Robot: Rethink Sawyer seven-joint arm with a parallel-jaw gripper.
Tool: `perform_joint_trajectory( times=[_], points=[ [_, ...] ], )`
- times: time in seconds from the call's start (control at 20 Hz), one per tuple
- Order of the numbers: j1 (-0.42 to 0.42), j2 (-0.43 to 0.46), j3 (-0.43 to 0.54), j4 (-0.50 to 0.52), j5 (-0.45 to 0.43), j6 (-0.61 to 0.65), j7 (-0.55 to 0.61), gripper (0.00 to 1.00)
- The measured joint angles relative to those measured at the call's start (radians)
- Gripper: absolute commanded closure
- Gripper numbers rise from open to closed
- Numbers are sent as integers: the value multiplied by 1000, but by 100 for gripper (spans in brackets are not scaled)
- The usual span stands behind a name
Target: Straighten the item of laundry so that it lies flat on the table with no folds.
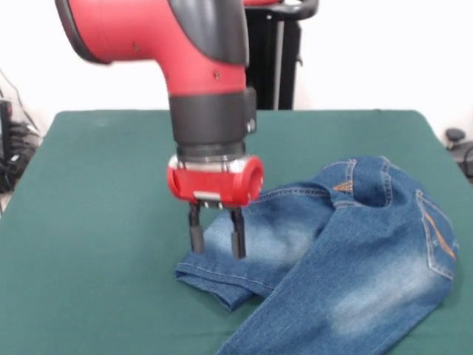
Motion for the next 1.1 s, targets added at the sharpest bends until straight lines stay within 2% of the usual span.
perform_joint_trajectory(
  times=[0.2, 0.4, 0.85, 1.1],
  points=[
    [-3, -88, 0, 1, -1, 64, 0, 0],
    [-15, -127, 0, 1, -1, 77, 0, 0],
    [-64, -136, 3, 12, -3, 77, 0, 0],
    [-112, -136, 5, 54, -26, 76, 0, 0]
  ],
)
